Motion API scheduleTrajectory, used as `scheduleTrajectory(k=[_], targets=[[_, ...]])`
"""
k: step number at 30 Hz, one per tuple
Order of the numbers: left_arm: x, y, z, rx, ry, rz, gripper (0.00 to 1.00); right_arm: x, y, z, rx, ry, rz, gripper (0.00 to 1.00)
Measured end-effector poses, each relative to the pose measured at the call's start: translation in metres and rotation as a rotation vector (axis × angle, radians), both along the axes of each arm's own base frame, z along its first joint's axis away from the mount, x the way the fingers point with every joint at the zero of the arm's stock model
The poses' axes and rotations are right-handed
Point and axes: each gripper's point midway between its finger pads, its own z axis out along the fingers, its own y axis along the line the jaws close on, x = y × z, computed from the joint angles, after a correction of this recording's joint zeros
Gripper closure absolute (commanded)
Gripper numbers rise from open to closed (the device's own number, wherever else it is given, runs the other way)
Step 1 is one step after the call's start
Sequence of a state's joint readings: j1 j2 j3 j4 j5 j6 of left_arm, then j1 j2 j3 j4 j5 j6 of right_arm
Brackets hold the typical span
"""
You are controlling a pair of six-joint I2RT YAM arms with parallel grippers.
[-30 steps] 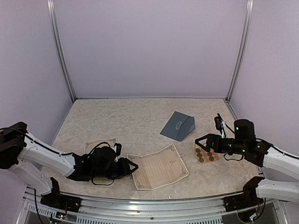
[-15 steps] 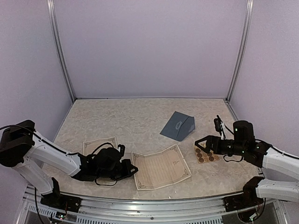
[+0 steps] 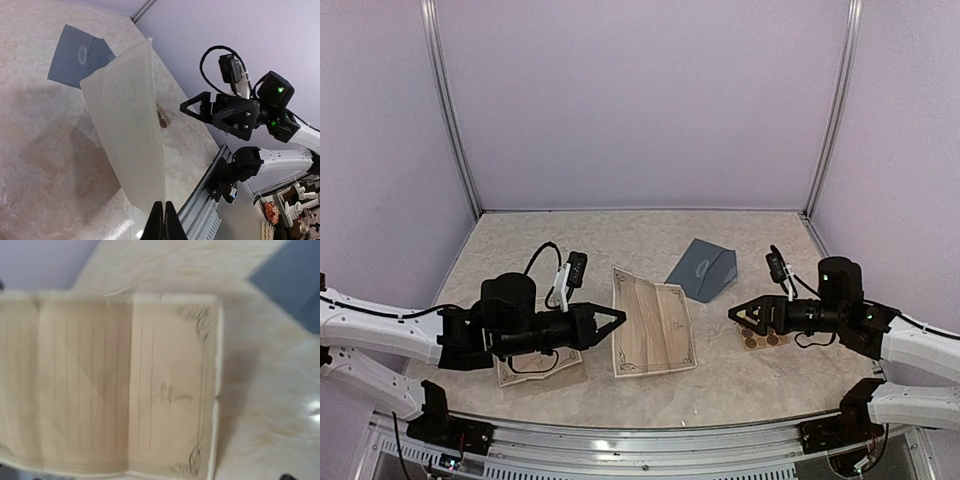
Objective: Place the letter into the envelope and seal it
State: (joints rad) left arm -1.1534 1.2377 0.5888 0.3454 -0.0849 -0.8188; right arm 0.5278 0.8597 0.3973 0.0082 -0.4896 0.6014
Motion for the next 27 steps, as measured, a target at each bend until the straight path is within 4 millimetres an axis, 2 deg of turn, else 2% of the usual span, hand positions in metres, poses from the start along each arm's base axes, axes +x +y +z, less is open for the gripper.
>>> scheduleTrajectory(k=[2, 4, 8, 16, 27], targets=[[-0.007, 0.0, 0.028, -0.042, -0.068, -0.046, 1.0, -0.007, 0.008, 0.007, 0.025, -0.018, 0.051, 0.01], [-0.014, 0.002, 0.047, -0.071, -0.117, -0.084, 1.0, -0.014, 0.016, 0.012, 0.047, -0.033, 0.099, 0.0], [-0.029, 0.006, 0.07, -0.103, -0.187, -0.161, 1.0, -0.023, 0.027, 0.019, 0.077, -0.05, 0.166, 0.01], [-0.05, 0.005, 0.085, -0.143, -0.231, -0.278, 1.0, -0.023, 0.036, 0.03, 0.131, -0.082, 0.201, 0.01], [-0.061, 0.004, 0.095, -0.179, -0.246, -0.336, 1.0, -0.024, 0.039, 0.031, 0.169, -0.073, 0.207, 0.01]])
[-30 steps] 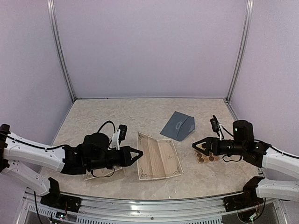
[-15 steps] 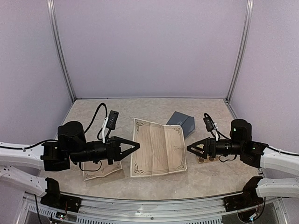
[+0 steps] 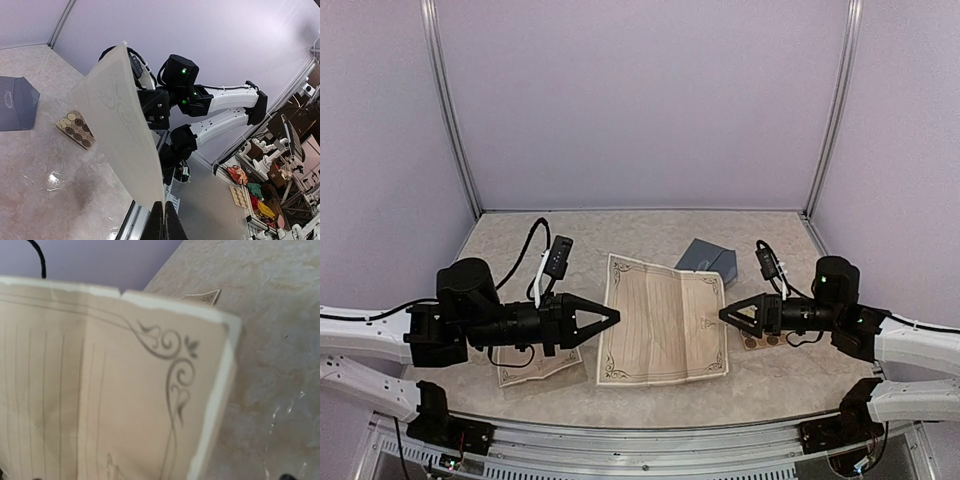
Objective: Place the letter into the envelope and seal it
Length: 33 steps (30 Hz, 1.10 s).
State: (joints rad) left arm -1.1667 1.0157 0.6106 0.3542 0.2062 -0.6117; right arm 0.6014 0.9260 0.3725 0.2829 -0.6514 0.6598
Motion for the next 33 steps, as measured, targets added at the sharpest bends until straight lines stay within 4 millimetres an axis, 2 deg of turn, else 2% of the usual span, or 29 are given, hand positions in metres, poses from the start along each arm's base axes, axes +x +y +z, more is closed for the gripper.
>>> scheduleTrajectory(k=[4, 13, 16, 26, 33], targets=[[-0.002, 0.002, 0.009, -0.029, -0.012, -0.006, 1.0, -0.002, 0.002, 0.002, 0.011, 0.0, 0.013, 0.0], [-0.006, 0.003, 0.021, -0.07, -0.029, -0.027, 1.0, -0.012, 0.016, -0.009, 0.003, 0.029, 0.083, 0.01], [-0.006, 0.003, 0.022, -0.073, -0.03, -0.027, 1.0, -0.015, 0.021, -0.011, 0.006, 0.04, 0.104, 0.06], [0.001, 0.005, 0.017, -0.054, -0.023, 0.019, 1.0, -0.02, 0.03, 0.009, 0.088, 0.013, 0.145, 0.47], [0.012, 0.009, 0.01, -0.024, -0.012, 0.088, 1.0, -0.02, 0.029, 0.022, 0.121, -0.014, 0.135, 0.86]])
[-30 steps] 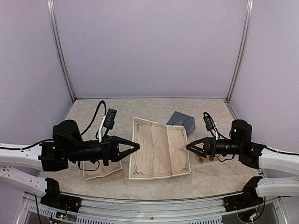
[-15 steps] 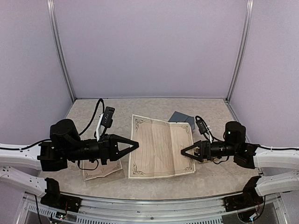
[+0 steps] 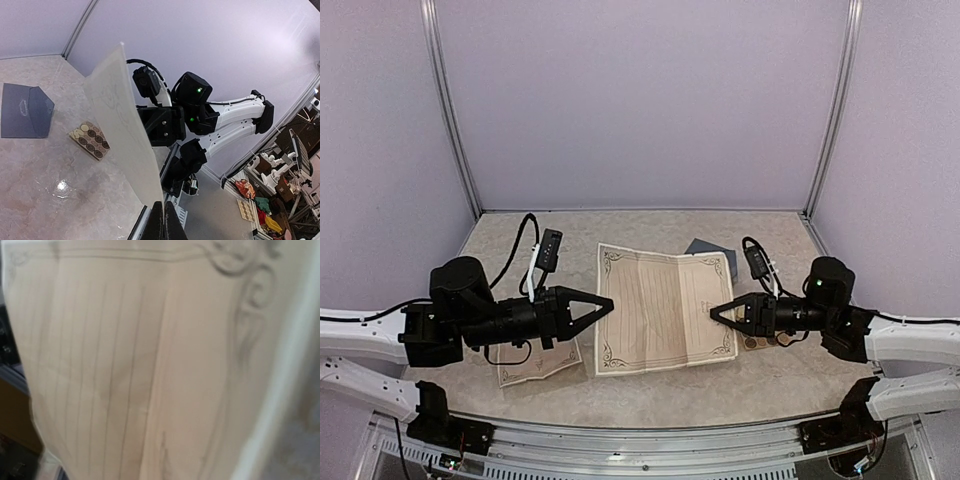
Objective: Place the letter into the envelope and seal it
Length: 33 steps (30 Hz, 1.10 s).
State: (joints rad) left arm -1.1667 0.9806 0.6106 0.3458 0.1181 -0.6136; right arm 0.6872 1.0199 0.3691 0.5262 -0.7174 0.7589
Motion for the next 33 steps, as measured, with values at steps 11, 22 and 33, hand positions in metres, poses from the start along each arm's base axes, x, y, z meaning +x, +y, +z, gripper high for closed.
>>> scheduleTrajectory(k=[11, 22, 33], targets=[[0.024, 0.009, -0.023, 0.097, 0.045, 0.154, 1.0, 0.013, -0.006, -0.004, -0.041, 0.01, -0.1, 1.0], [0.048, 0.011, -0.05, 0.204, 0.087, 0.278, 0.62, 0.026, -0.011, -0.007, -0.089, 0.01, -0.189, 1.0], [0.084, 0.086, -0.004, 0.012, 0.098, 0.438, 0.46, 0.015, -0.016, 0.021, -0.042, -0.077, -0.17, 1.0]])
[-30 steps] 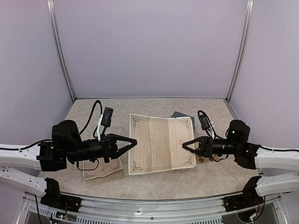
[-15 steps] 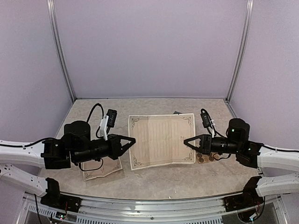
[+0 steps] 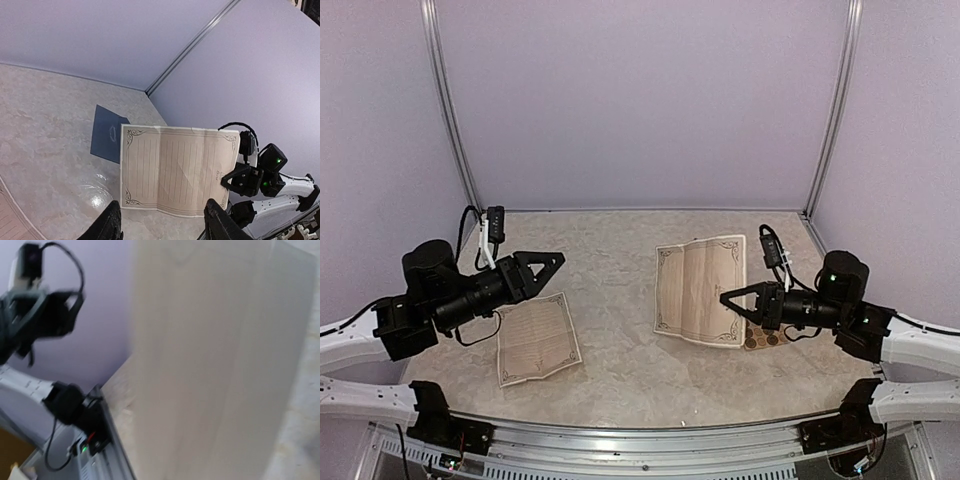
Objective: Place the letter into the envelope and seal it
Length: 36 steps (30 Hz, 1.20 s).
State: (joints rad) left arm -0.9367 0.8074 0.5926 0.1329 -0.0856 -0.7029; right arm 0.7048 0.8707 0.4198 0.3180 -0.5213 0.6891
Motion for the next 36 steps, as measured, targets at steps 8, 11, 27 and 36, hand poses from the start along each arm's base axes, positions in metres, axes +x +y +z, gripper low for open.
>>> scheduleTrajectory(k=[8, 11, 27, 36], targets=[[0.024, 0.027, -0.012, 0.019, 0.058, 0.103, 0.43, -0.027, 0.006, 0.026, 0.032, -0.073, 0.162, 1.0], [0.03, 0.022, -0.03, 0.057, 0.1, 0.106, 0.43, -0.04, 0.008, 0.047, 0.061, -0.125, 0.233, 1.0], [0.028, -0.034, -0.078, 0.08, 0.206, -0.099, 0.36, -0.086, 0.003, 0.094, 0.145, -0.272, 0.451, 1.0], [-0.042, -0.088, -0.034, -0.027, 0.033, -0.453, 0.35, -0.081, 0.003, 0.096, 0.149, -0.277, 0.427, 1.0]])
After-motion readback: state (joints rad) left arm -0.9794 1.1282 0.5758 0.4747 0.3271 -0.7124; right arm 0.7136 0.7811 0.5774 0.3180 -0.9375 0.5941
